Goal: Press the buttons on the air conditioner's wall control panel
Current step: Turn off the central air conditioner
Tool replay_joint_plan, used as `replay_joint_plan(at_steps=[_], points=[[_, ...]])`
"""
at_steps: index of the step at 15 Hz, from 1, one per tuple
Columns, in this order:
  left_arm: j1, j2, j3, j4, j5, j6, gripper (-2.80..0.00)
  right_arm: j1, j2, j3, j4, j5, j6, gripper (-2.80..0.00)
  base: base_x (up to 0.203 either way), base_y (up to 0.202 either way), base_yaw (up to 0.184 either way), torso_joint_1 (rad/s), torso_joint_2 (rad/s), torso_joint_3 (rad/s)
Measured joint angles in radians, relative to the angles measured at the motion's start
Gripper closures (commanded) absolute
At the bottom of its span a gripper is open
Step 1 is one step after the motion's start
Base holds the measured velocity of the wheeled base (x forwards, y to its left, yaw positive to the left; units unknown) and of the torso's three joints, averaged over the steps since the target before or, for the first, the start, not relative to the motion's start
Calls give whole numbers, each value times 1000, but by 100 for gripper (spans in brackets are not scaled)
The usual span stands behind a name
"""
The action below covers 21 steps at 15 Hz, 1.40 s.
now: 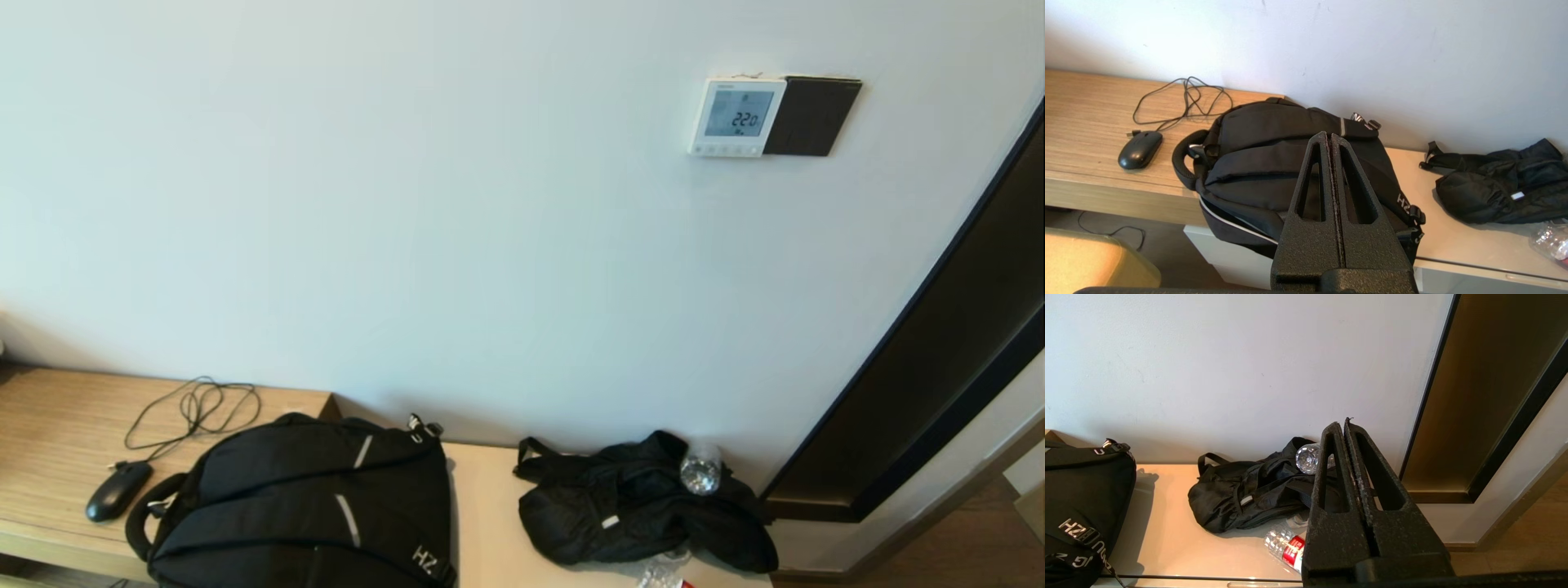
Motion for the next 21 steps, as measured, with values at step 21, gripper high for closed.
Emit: replay_joint_plan(at_steps=[21], points=[[0,0,0,0,0,0,0,0,0,0,0,0,0,0,0,0,0,0,0,0]])
